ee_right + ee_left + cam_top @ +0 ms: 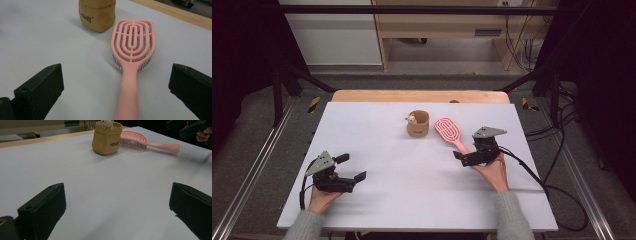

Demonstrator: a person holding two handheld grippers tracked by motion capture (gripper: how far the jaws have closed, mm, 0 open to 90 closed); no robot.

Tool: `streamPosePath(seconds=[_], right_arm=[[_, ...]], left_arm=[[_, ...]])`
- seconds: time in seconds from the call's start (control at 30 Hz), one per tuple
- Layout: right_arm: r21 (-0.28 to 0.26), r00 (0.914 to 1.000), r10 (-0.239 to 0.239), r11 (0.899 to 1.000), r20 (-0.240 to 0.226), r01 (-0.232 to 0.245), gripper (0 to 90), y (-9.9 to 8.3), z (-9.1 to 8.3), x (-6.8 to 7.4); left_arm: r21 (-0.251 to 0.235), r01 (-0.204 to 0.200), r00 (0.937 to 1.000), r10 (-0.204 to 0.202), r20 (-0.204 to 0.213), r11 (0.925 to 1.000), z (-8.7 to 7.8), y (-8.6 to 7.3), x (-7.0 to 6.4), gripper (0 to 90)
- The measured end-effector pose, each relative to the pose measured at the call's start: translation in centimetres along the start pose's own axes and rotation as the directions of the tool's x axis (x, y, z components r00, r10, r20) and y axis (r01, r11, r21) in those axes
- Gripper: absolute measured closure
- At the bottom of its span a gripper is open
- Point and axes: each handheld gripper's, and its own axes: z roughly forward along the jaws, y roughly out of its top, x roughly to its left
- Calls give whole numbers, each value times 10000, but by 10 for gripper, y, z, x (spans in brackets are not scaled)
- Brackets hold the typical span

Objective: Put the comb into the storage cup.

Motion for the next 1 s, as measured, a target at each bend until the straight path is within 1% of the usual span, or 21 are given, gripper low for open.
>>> streamPosePath(seconds=[0.07,0.13,0.33,0.37,0.53,0.6,0.63,0.67,0.73,0.83,1.0], right_arm=[[63,10000,-31,10000,53,31,3,1,2,-1],[251,9999,-68,9997,130,65,3,3,4,-2],[435,9997,-135,9990,191,127,3,6,10,-3],[556,9996,-173,9983,225,160,3,7,12,-4],[768,9995,-161,9969,284,139,3,8,17,-4],[854,9991,-260,9961,332,231,3,10,19,-5],[829,9991,-216,9964,359,185,3,10,20,-5],[918,9992,-162,9957,355,129,4,11,21,-6],[928,9991,-181,9956,392,144,3,11,22,-7],[1129,9988,-177,9935,454,124,5,11,26,-10],[1248,9984,-214,9921,517,148,11,11,29,-12]], left_arm=[[-7,-9,10000,9,-5,10000,0,0,0,8],[-4,-12,10000,12,-15,10000,0,0,0,8],[-1,-10,10000,10,-10,10000,0,0,0,8],[2,-9,10000,9,-2,10000,0,0,0,8],[-1,-13,10000,13,-7,10000,0,0,0,8],[5,-12,10000,12,3,10000,0,0,0,8],[9,-22,10000,22,2,10000,0,0,0,8],[9,-20,10000,20,4,10000,0,0,0,8],[12,-16,10000,16,-6,10000,0,0,0,8],[15,-22,10000,22,-4,10000,0,0,0,8],[24,-27,10000,27,-2,10000,1,0,0,8]])
